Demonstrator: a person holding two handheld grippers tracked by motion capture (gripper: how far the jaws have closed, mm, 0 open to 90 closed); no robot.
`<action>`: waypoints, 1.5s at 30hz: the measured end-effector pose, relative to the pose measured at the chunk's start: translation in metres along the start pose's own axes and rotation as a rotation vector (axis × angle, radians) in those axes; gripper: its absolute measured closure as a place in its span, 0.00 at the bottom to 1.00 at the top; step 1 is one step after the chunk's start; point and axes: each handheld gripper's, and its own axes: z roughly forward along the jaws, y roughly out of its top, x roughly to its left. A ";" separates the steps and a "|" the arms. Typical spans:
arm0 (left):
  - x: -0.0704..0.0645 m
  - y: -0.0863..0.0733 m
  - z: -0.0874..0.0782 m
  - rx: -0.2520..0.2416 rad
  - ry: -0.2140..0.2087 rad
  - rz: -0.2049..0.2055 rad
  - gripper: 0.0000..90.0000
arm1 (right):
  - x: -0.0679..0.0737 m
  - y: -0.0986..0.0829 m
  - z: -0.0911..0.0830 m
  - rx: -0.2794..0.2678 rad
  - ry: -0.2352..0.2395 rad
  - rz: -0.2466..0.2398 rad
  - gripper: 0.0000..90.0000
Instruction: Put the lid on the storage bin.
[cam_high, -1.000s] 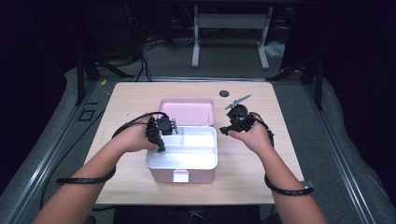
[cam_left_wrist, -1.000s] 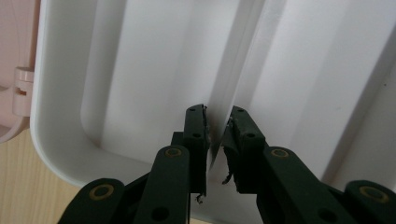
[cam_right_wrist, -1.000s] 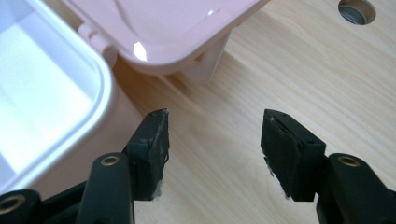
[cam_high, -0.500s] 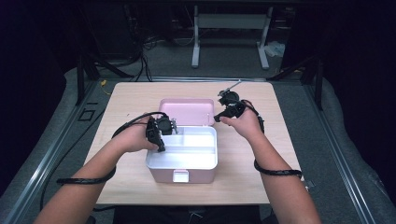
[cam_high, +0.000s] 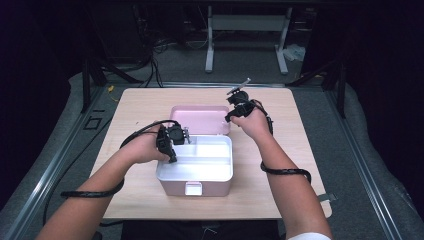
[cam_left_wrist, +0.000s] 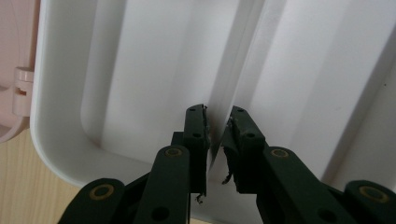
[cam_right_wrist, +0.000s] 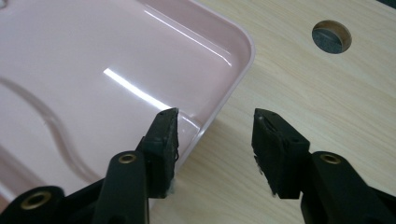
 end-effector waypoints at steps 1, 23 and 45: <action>0.000 0.000 0.000 -0.001 -0.001 -0.002 0.87 | 0.000 0.001 0.002 0.002 -0.012 0.007 0.59; 0.001 0.001 0.000 0.001 -0.007 0.003 0.87 | -0.008 0.020 0.030 0.129 -0.001 0.227 0.76; 0.001 0.001 0.000 -0.002 -0.010 0.000 0.87 | -0.006 0.023 0.028 0.131 -0.011 0.265 0.88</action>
